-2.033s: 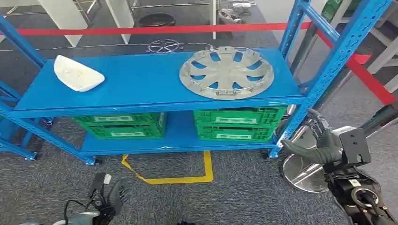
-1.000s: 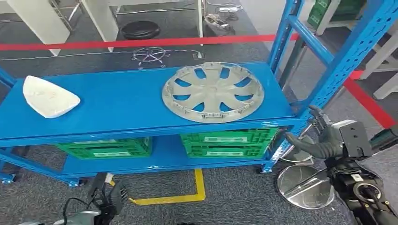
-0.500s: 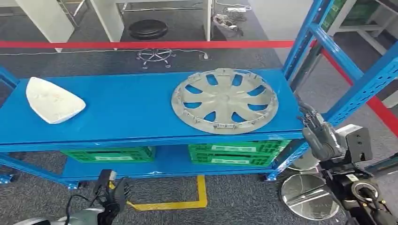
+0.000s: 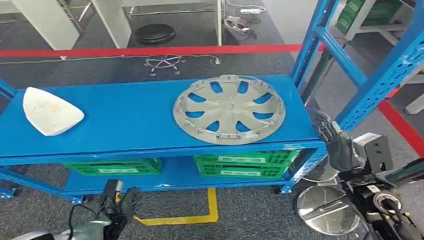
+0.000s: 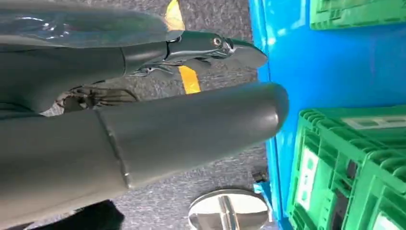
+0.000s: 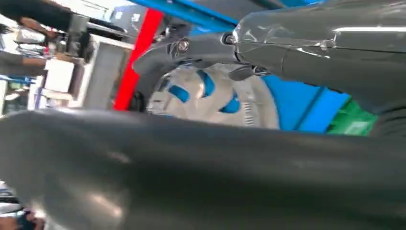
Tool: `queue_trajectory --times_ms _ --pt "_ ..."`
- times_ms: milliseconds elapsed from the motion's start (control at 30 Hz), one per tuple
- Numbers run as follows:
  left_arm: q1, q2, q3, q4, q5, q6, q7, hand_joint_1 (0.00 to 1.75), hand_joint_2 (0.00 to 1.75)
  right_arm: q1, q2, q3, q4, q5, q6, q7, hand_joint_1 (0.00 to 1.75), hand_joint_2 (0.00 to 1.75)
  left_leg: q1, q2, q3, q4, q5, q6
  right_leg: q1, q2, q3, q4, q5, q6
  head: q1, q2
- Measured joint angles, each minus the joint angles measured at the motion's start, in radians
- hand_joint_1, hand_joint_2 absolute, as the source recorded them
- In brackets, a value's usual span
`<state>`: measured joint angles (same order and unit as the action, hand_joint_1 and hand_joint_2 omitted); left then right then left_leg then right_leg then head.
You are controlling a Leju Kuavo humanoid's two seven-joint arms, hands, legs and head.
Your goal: Take the parts from the cabinet and place them on the table.
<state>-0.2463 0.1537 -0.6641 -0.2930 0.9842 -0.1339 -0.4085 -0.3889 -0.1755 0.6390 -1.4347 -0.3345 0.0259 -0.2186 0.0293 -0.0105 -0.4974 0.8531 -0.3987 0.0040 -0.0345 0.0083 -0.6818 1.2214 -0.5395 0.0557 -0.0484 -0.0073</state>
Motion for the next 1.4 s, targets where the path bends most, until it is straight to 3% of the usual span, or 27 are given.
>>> queue_trajectory --times_ms 67,100,133,167,200,300,367,433,467,500,533,567,600,633,667,767,800,867,900,933,1167,1200,1233,1300,1333,1367,1400 --pt "0.002 -0.002 0.000 0.000 0.000 0.000 0.000 0.00 0.00 -0.001 0.000 0.002 0.005 0.004 0.010 0.003 0.00 0.00 0.021 -0.018 0.000 0.020 -0.014 -0.026 -0.023 0.001 0.070 -0.148 0.090 0.027 -0.001 0.000" --pt "0.001 -0.002 0.000 0.000 -0.003 0.000 0.000 0.00 0.00 -0.002 0.000 0.002 0.008 0.006 0.014 0.005 0.00 0.00 0.031 -0.027 -0.004 0.042 -0.027 -0.044 -0.039 0.016 0.117 -0.244 0.127 0.046 0.003 0.000" --pt "-0.001 0.004 0.000 0.000 -0.003 0.000 0.000 0.00 0.00 -0.002 0.000 0.003 0.014 0.007 0.018 0.006 0.00 0.00 0.027 -0.035 -0.016 0.054 -0.036 -0.059 -0.033 0.059 0.127 -0.245 0.084 0.061 0.010 0.000" --pt "-0.004 0.002 0.000 0.000 -0.005 -0.001 0.002 0.00 0.00 -0.003 0.001 0.006 0.016 0.009 0.021 0.006 0.00 0.00 0.029 -0.041 -0.028 0.081 -0.042 -0.069 -0.032 0.048 0.132 -0.245 0.087 0.028 0.019 0.000" --pt "-0.005 0.004 0.000 0.000 -0.005 -0.001 0.001 0.00 0.00 0.002 0.001 0.007 0.019 0.010 0.021 0.008 0.00 0.00 0.027 -0.049 -0.034 0.080 -0.035 -0.074 -0.028 0.036 0.125 -0.233 0.085 0.011 0.009 0.000" --pt "0.001 0.006 0.000 0.000 -0.005 0.000 0.001 0.00 0.00 -0.002 0.001 0.006 0.024 0.011 0.020 0.007 0.00 0.00 0.033 -0.046 -0.039 0.077 -0.033 -0.082 -0.023 0.014 0.123 -0.226 0.081 -0.017 -0.002 0.000" --pt "-0.002 0.007 0.000 0.000 -0.005 -0.001 0.001 0.00 0.00 -0.008 0.003 0.005 0.024 0.011 0.022 0.006 0.00 0.00 0.026 0.002 -0.102 0.199 -0.091 -0.071 -0.016 -0.001 0.124 -0.227 0.080 -0.029 -0.020 0.000" --pt "-0.005 0.006 0.000 0.000 -0.005 -0.001 0.001 0.00 0.00 -0.008 0.003 0.006 0.027 0.011 0.022 0.006 0.00 0.00 0.016 0.005 -0.204 0.384 -0.160 -0.064 -0.006 -0.023 0.124 -0.227 0.077 -0.036 -0.033 0.000" --pt "-0.003 0.006 0.000 0.000 -0.005 -0.001 0.001 0.00 0.00 -0.008 0.003 0.007 0.029 0.011 0.023 0.006 0.00 0.00 0.011 0.005 -0.242 0.443 -0.170 -0.058 0.000 -0.033 0.125 -0.227 0.074 -0.040 -0.037 0.000" --pt "0.000 0.006 0.000 0.000 -0.006 0.000 0.001 0.00 0.00 -0.008 0.003 0.007 0.031 0.012 0.024 0.006 0.00 0.00 0.005 0.005 -0.251 0.447 -0.156 -0.050 0.006 -0.042 0.127 -0.227 0.072 -0.044 -0.041 0.000" --pt "0.002 0.006 0.000 0.000 -0.006 0.000 0.001 0.00 0.00 -0.008 0.003 0.007 0.032 0.013 0.028 0.007 0.00 0.00 -0.002 0.005 -0.236 0.402 -0.120 -0.038 0.011 -0.052 0.130 -0.227 0.069 -0.048 -0.044 0.000" --pt "0.002 0.007 0.000 0.000 -0.006 0.000 0.001 0.00 0.00 -0.009 0.003 0.007 0.033 0.013 0.031 0.008 0.00 0.00 -0.010 0.007 -0.200 0.319 -0.071 -0.024 0.015 -0.062 0.135 -0.227 0.067 -0.051 -0.048 0.000" --pt "0.001 0.007 0.000 0.000 -0.006 0.000 0.001 0.00 0.00 -0.012 0.003 0.007 0.035 0.014 0.036 0.008 0.00 0.00 -0.021 0.025 -0.156 0.226 -0.025 -0.008 0.018 -0.071 0.139 -0.228 0.063 -0.052 -0.050 0.000" --pt "-0.002 0.009 0.000 0.000 -0.006 0.000 0.001 0.00 0.00 -0.016 0.004 0.007 0.036 0.017 0.042 0.009 0.00 0.00 -0.036 0.071 -0.119 0.145 -0.003 0.007 0.019 -0.079 0.143 -0.229 0.060 -0.052 -0.052 0.000" --pt "-0.006 0.009 0.000 0.000 -0.006 0.001 0.001 0.00 0.00 -0.018 0.004 0.007 0.038 0.018 0.046 0.009 0.00 0.00 -0.050 0.095 -0.110 0.122 -0.015 0.010 0.031 -0.086 0.144 -0.227 0.055 -0.046 -0.051 0.000" --pt "-0.004 0.008 0.000 0.000 -0.007 0.002 0.003 0.00 0.00 -0.022 0.004 0.009 0.045 0.022 0.054 0.012 0.00 0.00 -0.049 0.055 -0.111 0.116 -0.014 0.008 0.032 -0.119 0.157 -0.241 0.050 -0.039 -0.044 0.000" --pt "-0.003 0.008 0.000 0.000 -0.007 0.002 0.003 0.00 0.00 -0.024 0.004 0.010 0.047 0.024 0.055 0.013 0.00 0.00 -0.040 0.043 -0.103 0.106 -0.010 0.012 0.033 -0.122 0.161 -0.240 0.044 -0.032 -0.044 0.000" --pt "-0.003 0.005 0.000 0.000 -0.007 0.002 0.004 0.00 0.00 -0.027 0.004 0.010 0.050 0.024 0.055 0.014 0.00 0.00 -0.035 0.024 -0.096 0.101 -0.008 0.019 0.027 -0.042 0.130 -0.166 -0.005 -0.027 -0.031 0.000" --pt "-0.006 0.005 0.000 0.000 -0.007 0.002 0.004 0.00 0.00 -0.027 0.004 0.010 0.052 0.024 0.055 0.015 0.00 0.00 -0.035 0.011 -0.095 0.101 -0.009 0.021 0.026 -0.024 0.090 -0.081 -0.044 -0.026 -0.022 0.000" --pt "-0.007 0.003 0.000 0.000 -0.007 0.002 0.003 0.00 0.00 -0.025 0.004 0.011 0.056 0.024 0.056 0.015 0.00 0.00 -0.035 -0.001 -0.095 0.101 -0.009 0.022 0.027 -0.017 0.050 -0.001 -0.075 -0.025 -0.017 0.000" --pt "-0.007 0.003 0.000 0.000 -0.007 0.002 0.003 0.00 0.00 -0.025 0.004 0.012 0.056 0.024 0.056 0.015 0.00 0.00 -0.035 -0.003 -0.095 0.101 -0.010 0.022 0.027 -0.016 0.045 0.009 -0.078 -0.025 -0.017 0.000" --pt "-0.006 0.003 0.000 0.000 -0.007 0.002 0.003 0.00 0.00 -0.024 0.004 0.013 0.057 0.024 0.057 0.016 0.00 0.00 -0.036 -0.006 -0.095 0.102 -0.010 0.023 0.027 -0.015 0.035 0.028 -0.084 -0.024 -0.016 0.000" --pt "-0.005 0.002 0.000 0.000 -0.008 0.002 0.003 0.00 0.00 -0.021 0.004 0.014 0.061 0.026 0.058 0.018 0.00 0.00 -0.038 -0.025 -0.094 0.102 -0.011 0.024 0.027 -0.012 -0.002 0.091 -0.092 -0.023 -0.016 0.000" --pt "-0.003 0.001 0.000 0.000 -0.007 0.002 0.003 0.00 0.00 -0.020 0.004 0.014 0.064 0.026 0.058 0.018 0.00 0.00 -0.038 -0.041 -0.090 0.102 -0.011 0.024 0.027 -0.011 -0.005 0.082 -0.069 -0.025 -0.015 0.000" --pt "-0.004 -0.006 0.000 0.000 -0.008 0.003 0.003 0.00 0.00 -0.026 0.004 0.015 0.074 0.027 0.057 0.018 0.00 0.00 -0.040 -0.107 -0.079 0.107 -0.020 0.017 0.020 0.081 0.121 -0.221 0.095 -0.047 -0.012 0.000" --pt "0.002 -0.003 0.000 0.000 -0.008 0.003 0.004 0.00 0.00 -0.030 0.004 0.015 0.077 0.028 0.056 0.021 0.00 0.00 -0.026 -0.137 -0.093 0.099 -0.009 0.000 0.030 0.055 0.133 -0.241 0.082 -0.052 -0.003 0.000" --pt "0.005 -0.003 0.000 0.000 -0.008 0.003 0.004 0.00 0.00 -0.032 0.004 0.015 0.077 0.029 0.056 0.021 0.00 0.00 -0.034 -0.149 -0.092 0.099 -0.008 -0.006 0.020 0.045 0.142 -0.256 0.086 -0.060 -0.004 0.000"
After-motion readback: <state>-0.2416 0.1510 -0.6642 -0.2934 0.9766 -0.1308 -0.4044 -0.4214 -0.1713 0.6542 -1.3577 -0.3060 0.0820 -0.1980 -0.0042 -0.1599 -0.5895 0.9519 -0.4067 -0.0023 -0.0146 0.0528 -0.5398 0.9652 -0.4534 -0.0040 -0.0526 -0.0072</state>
